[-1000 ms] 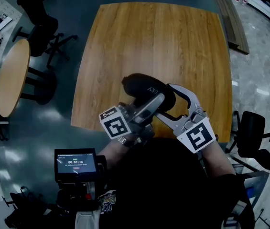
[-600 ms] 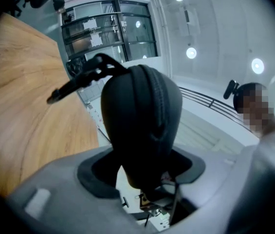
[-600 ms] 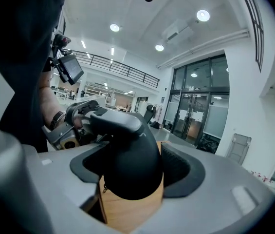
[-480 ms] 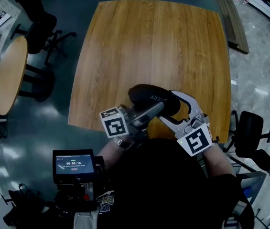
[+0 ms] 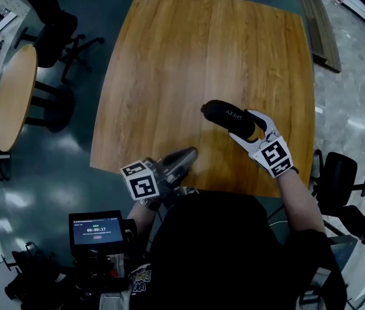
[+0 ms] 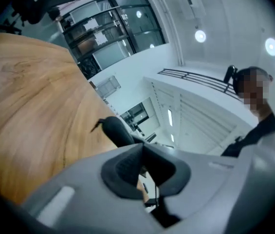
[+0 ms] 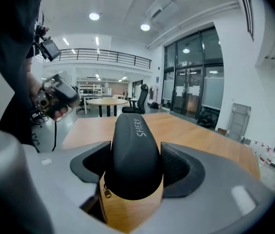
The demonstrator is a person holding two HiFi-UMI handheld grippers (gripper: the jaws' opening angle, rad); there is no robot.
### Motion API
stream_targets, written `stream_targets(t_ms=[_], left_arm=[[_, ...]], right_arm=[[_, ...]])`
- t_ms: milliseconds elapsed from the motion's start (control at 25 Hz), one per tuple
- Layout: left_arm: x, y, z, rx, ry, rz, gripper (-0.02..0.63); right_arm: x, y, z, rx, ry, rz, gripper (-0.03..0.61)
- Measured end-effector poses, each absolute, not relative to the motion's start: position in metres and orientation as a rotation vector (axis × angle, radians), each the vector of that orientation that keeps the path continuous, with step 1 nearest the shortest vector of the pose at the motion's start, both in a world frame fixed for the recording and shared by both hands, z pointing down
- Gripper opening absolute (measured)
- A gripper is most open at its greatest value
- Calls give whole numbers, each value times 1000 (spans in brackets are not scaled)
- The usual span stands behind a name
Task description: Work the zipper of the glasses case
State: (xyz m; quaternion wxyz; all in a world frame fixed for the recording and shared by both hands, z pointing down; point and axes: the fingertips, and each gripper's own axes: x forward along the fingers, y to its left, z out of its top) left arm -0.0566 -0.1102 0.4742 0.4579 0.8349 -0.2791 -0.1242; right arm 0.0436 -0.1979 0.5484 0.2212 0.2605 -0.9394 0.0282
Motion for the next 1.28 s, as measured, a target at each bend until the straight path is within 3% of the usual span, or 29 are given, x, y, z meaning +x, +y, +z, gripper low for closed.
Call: stream_targets(t_ms=[320, 560, 880, 1000, 1280], left_arm=[[-17, -69, 500, 2178, -661, -17, 0], [-36, -58, 513, 2077, -780, -59, 0], [-59, -57, 514, 2042, -814, -78, 0], [-52, -54, 518, 2057, -807, -77, 0], [-60, -55, 510, 2123, -760, -67, 0]], right_arm=[[19, -245, 650, 475, -2429, 104, 321], [11, -261, 674, 305, -2342, 4, 324], [-4, -269, 685, 291, -2281, 23, 327], [4, -264, 689, 282, -2260, 3, 357], [20, -242, 653, 419, -2333, -2, 357]])
